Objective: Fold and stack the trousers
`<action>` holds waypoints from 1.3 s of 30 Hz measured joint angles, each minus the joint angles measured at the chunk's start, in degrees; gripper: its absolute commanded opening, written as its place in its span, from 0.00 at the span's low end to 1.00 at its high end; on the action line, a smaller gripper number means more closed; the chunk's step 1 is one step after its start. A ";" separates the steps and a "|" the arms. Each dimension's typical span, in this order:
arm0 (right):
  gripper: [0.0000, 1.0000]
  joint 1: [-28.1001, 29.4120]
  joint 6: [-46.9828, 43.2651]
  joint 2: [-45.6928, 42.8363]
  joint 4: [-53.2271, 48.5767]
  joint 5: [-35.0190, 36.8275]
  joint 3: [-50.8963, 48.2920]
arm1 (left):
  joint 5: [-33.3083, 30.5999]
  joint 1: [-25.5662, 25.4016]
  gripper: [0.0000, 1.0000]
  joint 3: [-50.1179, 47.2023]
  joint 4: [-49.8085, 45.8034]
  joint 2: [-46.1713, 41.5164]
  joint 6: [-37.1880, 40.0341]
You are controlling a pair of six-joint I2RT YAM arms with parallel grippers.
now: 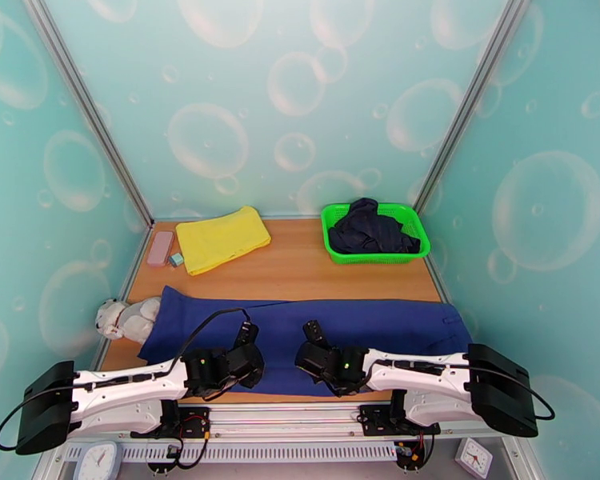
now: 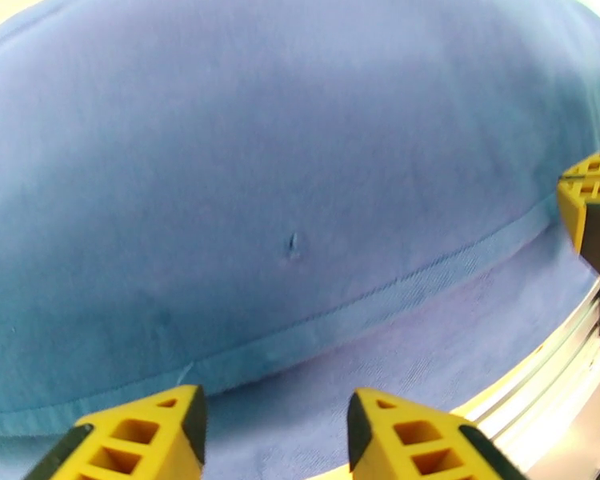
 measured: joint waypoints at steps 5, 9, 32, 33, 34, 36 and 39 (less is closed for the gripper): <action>0.35 0.22 -0.61 -1.11 1.11 -2.08 -1.38 | -1.27 -0.07 0.45 0.50 2.56 4.35 3.08; 0.38 0.22 -0.63 1.84 1.62 -3.15 -1.55 | -1.38 -0.17 0.49 0.68 4.17 9.16 4.26; 0.19 0.20 -2.10 7.48 1.92 -1.31 1.09 | -1.07 -0.92 0.51 0.57 7.89 6.58 5.33; 0.19 0.20 -2.12 7.45 1.90 -1.33 1.07 | -1.03 -0.92 0.51 0.55 8.13 6.82 5.33; 0.19 0.20 -2.12 7.41 1.90 -1.33 1.09 | -0.92 -0.92 0.50 0.55 8.37 7.23 5.33; 0.19 0.20 -2.12 7.37 1.88 -1.33 1.09 | -0.68 -0.92 0.50 0.55 8.66 8.20 5.33; 0.17 0.20 -2.12 7.34 1.88 -1.29 1.09 | -0.22 -0.92 0.50 0.55 8.85 9.57 5.31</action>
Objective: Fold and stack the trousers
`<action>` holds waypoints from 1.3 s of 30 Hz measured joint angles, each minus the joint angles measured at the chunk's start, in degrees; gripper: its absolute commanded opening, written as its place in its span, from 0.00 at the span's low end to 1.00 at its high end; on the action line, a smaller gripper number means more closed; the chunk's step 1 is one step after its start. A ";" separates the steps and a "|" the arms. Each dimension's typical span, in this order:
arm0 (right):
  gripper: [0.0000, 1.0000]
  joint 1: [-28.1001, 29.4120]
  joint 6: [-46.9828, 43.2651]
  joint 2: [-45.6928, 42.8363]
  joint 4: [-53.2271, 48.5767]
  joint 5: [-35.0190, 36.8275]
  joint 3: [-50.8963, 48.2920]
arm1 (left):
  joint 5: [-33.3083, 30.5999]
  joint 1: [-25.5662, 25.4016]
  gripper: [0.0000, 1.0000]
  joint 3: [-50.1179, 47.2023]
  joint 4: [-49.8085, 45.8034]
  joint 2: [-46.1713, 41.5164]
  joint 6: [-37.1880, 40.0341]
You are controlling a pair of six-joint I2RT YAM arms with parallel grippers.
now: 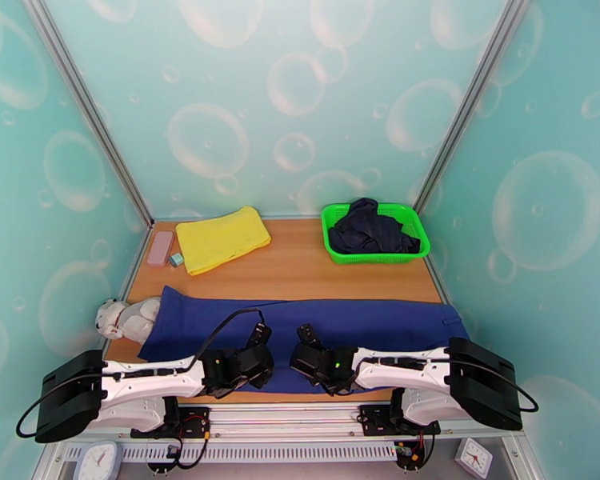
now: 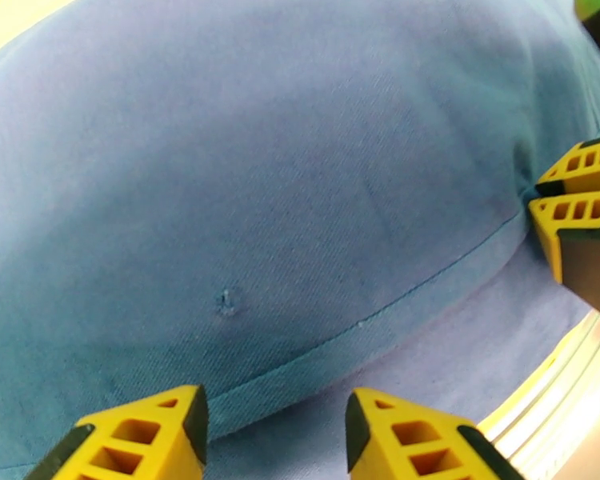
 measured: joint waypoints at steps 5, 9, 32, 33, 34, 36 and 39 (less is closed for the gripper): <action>0.11 0.00 -0.02 -0.11 -0.11 0.04 0.15 | 0.17 0.00 0.49 -0.04 0.17 0.94 -0.15; 0.11 0.00 -0.02 -1.20 -1.14 0.39 0.81 | 0.20 0.00 0.49 -0.24 1.09 0.94 -0.13; 0.00 0.87 -0.02 -7.72 -5.29 3.32 3.74 | -0.63 -5.95 0.58 0.20 4.42 2.89 2.64; 0.00 1.03 -0.02 -8.11 -5.44 3.45 3.93 | -1.18 -5.95 0.59 0.20 4.37 2.89 2.64; 0.00 1.29 -0.02 -8.50 -5.70 3.52 4.15 | -1.95 -5.95 0.61 0.20 4.42 2.89 2.64; 0.00 1.81 0.00 -9.14 -6.10 3.72 4.50 | -3.54 -5.95 0.63 0.26 4.39 2.89 2.60; 0.00 2.58 0.00 -9.97 -6.88 4.13 4.85 | -5.66 -5.95 0.65 0.33 4.44 2.86 2.56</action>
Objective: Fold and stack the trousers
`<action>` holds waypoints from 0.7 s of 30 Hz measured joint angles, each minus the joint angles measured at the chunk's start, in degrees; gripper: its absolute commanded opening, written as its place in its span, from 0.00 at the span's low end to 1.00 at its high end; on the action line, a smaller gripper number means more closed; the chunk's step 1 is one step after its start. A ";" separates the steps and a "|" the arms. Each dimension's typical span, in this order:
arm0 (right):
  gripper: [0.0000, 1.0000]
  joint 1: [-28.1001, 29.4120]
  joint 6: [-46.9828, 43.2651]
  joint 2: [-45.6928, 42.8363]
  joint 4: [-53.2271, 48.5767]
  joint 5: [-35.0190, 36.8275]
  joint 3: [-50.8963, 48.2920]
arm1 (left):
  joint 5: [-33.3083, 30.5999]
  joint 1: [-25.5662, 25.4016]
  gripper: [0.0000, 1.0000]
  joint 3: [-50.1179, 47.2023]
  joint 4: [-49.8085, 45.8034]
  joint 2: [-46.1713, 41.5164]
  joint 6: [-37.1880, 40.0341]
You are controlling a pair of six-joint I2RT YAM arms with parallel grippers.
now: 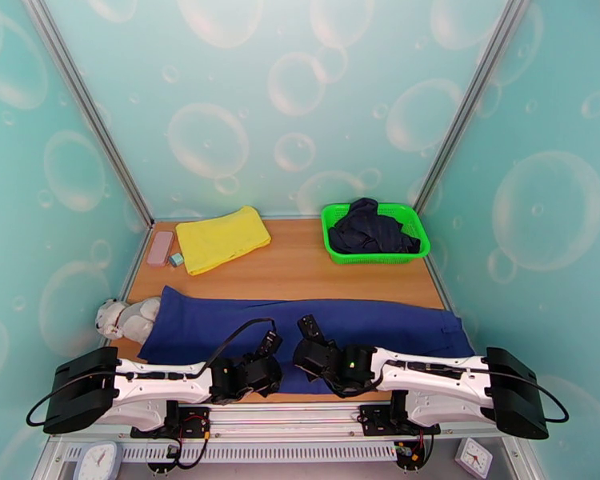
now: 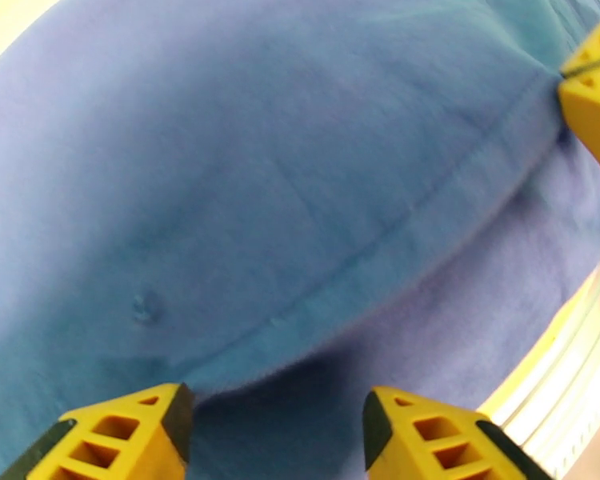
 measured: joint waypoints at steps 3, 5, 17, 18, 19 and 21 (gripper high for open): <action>0.00 0.70 0.02 -0.85 -0.85 0.63 0.35 | -0.92 0.00 0.65 0.00 0.55 -0.20 0.26; 0.00 1.05 0.02 -1.68 -1.22 0.83 0.52 | -0.90 0.00 0.65 0.00 1.62 -0.50 0.52; 0.00 2.23 0.28 -3.82 -3.19 1.95 1.73 | -1.51 1.09 0.32 -2.64 6.29 -1.99 1.88; 0.00 2.45 0.57 -4.02 -3.39 1.99 1.73 | -1.84 1.31 0.24 -2.69 6.19 -2.14 1.73; 0.00 2.73 1.03 -4.35 -3.63 2.12 1.73 | -2.23 1.57 0.15 -2.69 5.97 -2.40 1.53; 0.00 3.04 2.08 -5.03 -4.15 2.12 1.73 | -2.82 1.79 0.02 -2.75 5.84 -3.30 1.20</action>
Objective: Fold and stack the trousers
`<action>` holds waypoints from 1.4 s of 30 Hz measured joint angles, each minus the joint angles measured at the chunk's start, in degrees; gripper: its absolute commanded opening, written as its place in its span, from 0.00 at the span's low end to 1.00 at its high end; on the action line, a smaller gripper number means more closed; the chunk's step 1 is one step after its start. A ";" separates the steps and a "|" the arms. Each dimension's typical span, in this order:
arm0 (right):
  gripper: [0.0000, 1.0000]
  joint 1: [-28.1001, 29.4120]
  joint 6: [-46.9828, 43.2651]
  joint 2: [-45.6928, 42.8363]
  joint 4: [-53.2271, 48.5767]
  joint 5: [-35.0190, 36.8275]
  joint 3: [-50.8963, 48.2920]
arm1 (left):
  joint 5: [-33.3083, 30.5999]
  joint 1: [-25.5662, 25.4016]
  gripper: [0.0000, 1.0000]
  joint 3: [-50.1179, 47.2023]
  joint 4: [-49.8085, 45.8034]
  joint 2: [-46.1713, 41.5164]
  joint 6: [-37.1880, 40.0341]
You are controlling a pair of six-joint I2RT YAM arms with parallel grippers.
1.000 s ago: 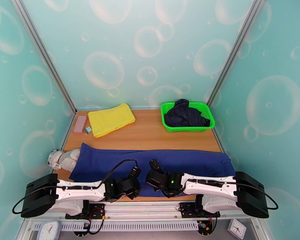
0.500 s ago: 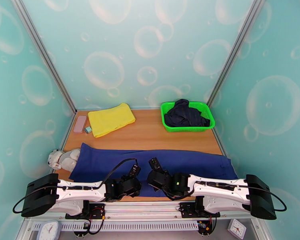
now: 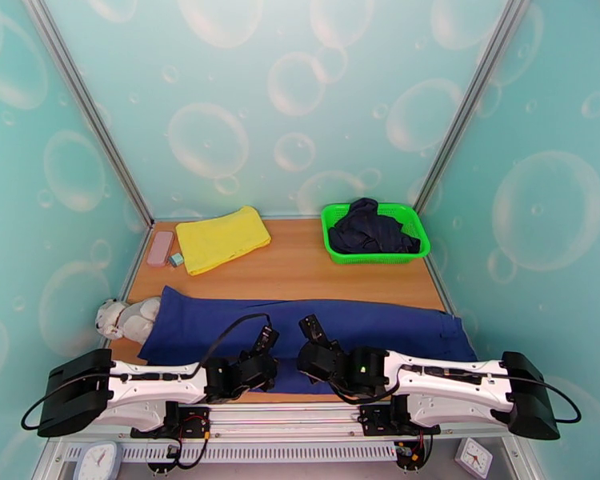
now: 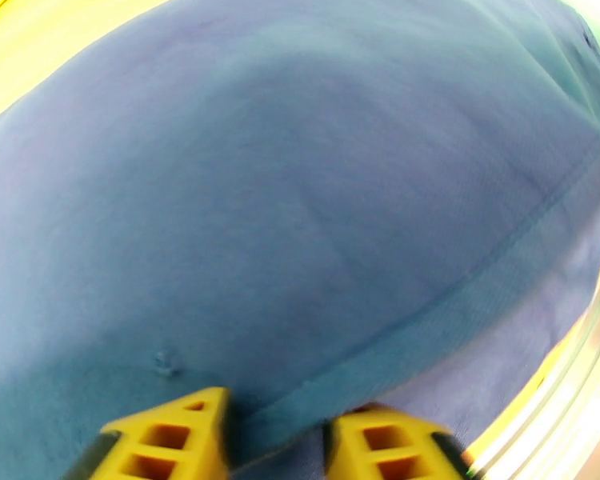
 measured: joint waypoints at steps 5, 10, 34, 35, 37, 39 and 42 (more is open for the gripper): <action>0.00 0.39 4.00 -1.53 -1.42 0.11 -0.02 | -0.17 -0.02 0.00 -0.04 -1.62 -5.29 -1.66; 0.00 2.69 8.24 -2.78 -2.27 1.55 0.00 | -0.11 -0.72 0.00 0.87 -6.62 -11.04 -5.49; 0.09 25.38 39.06 3.13 -5.40 4.07 -5.70 | 5.79 -14.95 0.19 -1.27 -14.08 -9.73 -26.16; 0.12 26.36 40.72 3.98 -5.70 3.98 -5.88 | 6.64 -14.95 0.26 -2.69 -13.27 -11.04 -25.77; 0.17 27.82 43.34 5.29 -6.67 3.19 -6.69 | 7.85 -14.93 0.30 -4.85 -12.98 -13.81 -24.90; 0.22 28.63 45.13 5.99 -8.41 1.92 -7.80 | 8.52 -14.91 0.37 -6.01 -13.40 -16.79 -23.87; 0.30 28.96 46.56 6.01 -11.54 1.77 -7.32 | 8.72 -14.67 0.42 -5.92 -13.22 -21.27 -21.90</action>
